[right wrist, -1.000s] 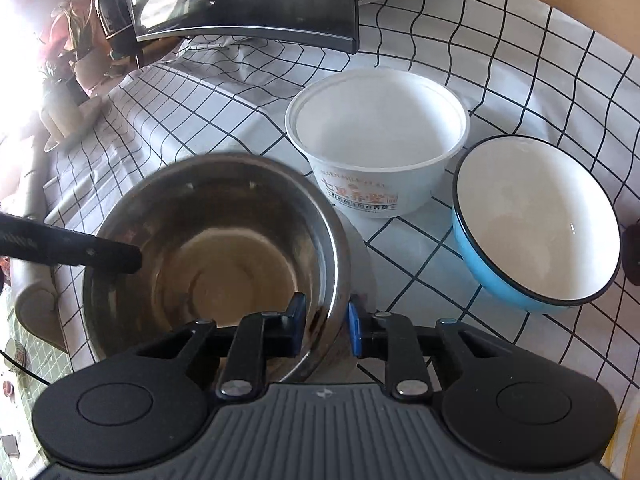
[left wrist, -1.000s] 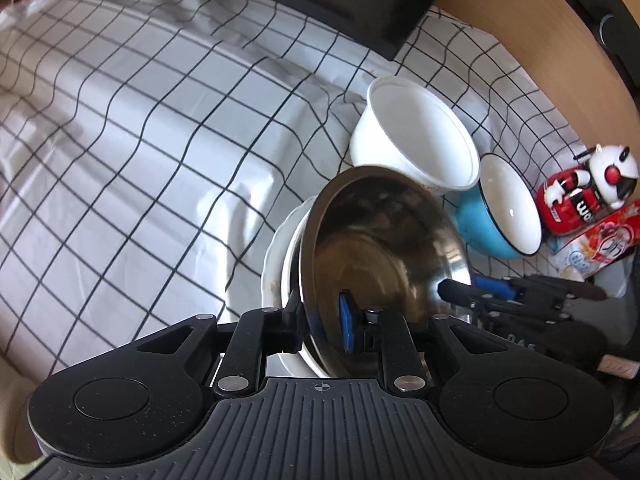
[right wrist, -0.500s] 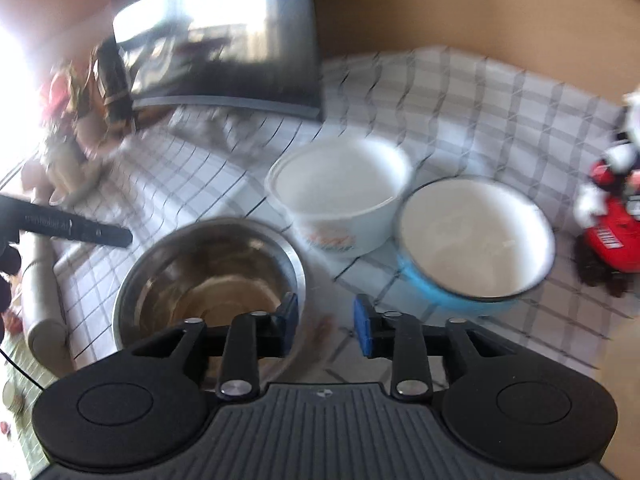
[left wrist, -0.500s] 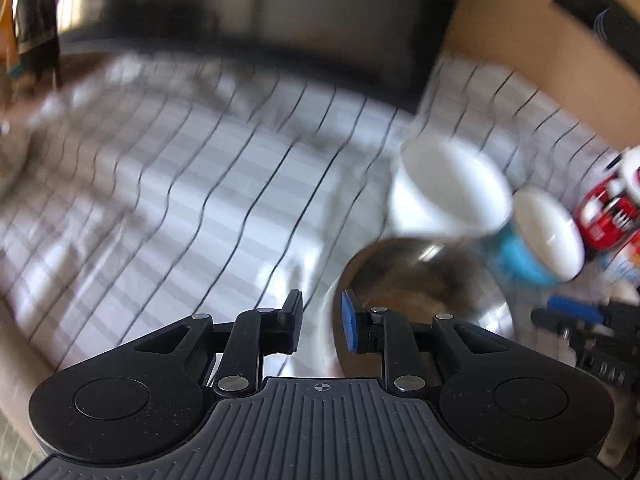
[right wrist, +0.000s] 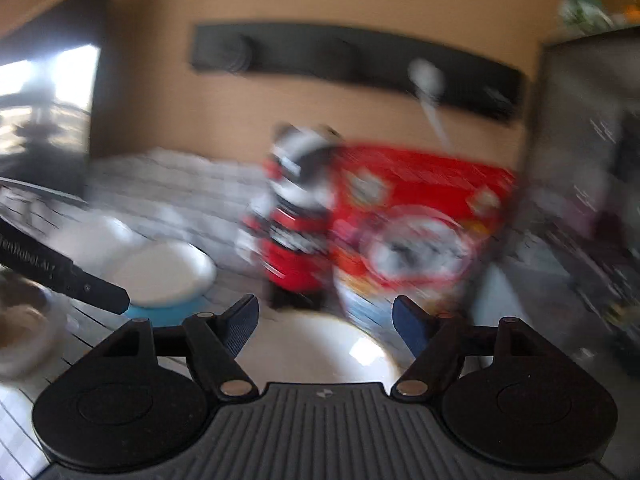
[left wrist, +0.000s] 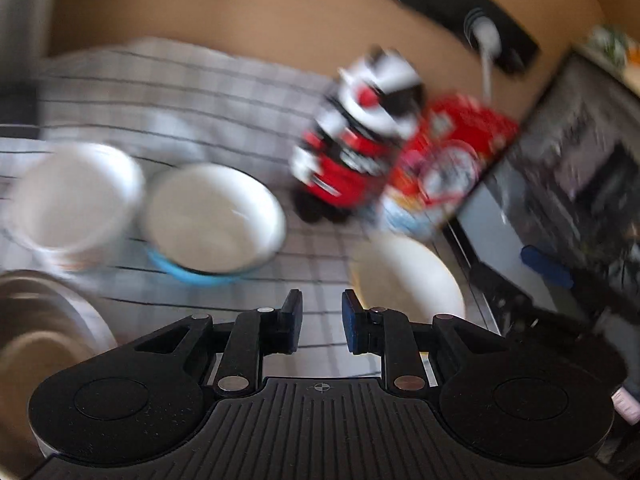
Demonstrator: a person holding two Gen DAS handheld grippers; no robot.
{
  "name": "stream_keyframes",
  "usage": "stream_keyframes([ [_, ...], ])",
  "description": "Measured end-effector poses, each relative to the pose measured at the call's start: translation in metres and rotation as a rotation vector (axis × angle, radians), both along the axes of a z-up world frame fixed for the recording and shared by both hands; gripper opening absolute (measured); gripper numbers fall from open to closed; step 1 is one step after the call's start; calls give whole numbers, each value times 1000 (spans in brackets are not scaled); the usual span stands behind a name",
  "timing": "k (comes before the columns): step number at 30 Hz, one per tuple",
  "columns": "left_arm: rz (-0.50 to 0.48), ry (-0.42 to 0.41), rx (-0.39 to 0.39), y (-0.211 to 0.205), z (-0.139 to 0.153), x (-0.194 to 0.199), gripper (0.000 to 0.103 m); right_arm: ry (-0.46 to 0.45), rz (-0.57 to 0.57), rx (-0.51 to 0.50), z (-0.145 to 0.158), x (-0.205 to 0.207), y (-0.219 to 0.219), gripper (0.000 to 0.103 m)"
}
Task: Organize plates and bowls
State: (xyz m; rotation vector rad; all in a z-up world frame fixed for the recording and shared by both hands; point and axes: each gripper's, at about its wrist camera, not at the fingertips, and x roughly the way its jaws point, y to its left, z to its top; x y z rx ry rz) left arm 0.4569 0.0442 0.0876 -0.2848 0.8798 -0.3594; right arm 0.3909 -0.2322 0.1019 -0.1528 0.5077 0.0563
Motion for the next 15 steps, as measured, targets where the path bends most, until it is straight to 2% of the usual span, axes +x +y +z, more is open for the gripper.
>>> stream_keyframes([
  [3, -25, -9, 5, -35, -19, 11, 23, 96, 0, 39, -15, 10, -31, 75],
  [6, -5, 25, 22, -58, -34, 23, 24, 163, 6, 99, -32, 22, -51, 72],
  [10, 38, 84, 67, -76, -53, 37, 24, 193, -13, 142, -52, 34, -61, 69],
  [15, 35, 183, 37, -83, -79, 56, 24, 222, -47, 247, -67, 59, -73, 69],
])
